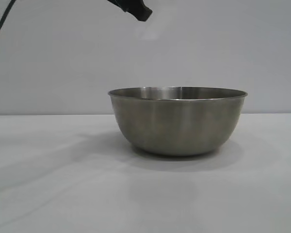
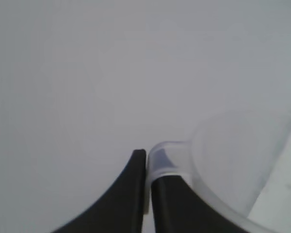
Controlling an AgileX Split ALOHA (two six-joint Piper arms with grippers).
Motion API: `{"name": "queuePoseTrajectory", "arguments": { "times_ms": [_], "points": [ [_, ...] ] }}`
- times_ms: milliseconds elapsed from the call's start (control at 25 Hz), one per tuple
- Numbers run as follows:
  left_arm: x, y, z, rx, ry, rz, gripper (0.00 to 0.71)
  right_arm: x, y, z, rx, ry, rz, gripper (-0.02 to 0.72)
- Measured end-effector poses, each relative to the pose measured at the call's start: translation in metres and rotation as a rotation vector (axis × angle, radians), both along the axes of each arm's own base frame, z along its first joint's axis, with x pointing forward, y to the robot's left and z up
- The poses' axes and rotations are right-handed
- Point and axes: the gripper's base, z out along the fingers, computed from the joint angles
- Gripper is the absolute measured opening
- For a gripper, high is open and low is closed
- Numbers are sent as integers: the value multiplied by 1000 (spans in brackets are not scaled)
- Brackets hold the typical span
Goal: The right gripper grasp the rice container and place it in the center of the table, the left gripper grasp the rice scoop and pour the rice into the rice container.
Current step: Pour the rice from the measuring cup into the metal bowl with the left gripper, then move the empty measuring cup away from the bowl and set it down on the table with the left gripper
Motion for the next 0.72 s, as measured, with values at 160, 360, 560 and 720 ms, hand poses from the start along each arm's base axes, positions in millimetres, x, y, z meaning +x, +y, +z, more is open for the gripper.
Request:
{"name": "queuePoseTrajectory", "arguments": {
  "times_ms": [160,360,560,720],
  "points": [
    [4,21,-11,-215,156,87,0,0,0,0,0,0,0,491],
    [1,61,-42,-392,318,121,0,0,0,0,0,0,0,491],
    [-16,96,-72,-407,370,168,0,0,0,0,0,0,0,491],
    [-26,103,-92,-370,386,166,0,0,0,0,0,0,0,491]
  ]
}}
